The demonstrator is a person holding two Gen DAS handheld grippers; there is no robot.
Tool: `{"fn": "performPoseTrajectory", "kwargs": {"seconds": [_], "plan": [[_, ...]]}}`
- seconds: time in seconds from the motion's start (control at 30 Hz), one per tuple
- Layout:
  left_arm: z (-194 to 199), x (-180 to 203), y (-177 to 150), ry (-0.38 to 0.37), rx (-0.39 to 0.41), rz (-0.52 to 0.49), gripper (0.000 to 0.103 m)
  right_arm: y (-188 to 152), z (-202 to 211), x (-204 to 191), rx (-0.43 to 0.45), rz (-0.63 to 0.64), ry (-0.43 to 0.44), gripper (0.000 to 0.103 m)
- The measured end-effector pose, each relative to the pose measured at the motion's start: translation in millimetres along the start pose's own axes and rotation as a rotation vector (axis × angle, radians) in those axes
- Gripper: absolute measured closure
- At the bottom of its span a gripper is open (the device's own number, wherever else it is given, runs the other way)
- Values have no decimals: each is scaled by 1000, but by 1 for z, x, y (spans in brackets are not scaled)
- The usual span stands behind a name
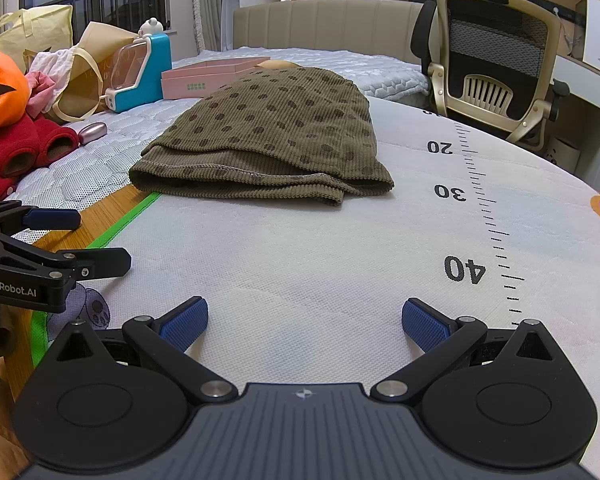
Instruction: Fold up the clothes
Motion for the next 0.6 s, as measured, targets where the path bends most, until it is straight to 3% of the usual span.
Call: {"fn": "performPoseTrajectory", "kwargs": {"seconds": [0.6], "plan": [[1,2,-1,-31,8,-14,0,0,0,0,0,0,0,0]]}}
Point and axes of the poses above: each gripper's, at about its wrist camera, not at the fingertips, and z roughly against the way its jaws point, x to its right, y to its top, the point moved 8 cm from there along -z, roughly the way its jaws point, and after that the axes turned 10 degrees about y, right-handed, at the moved point
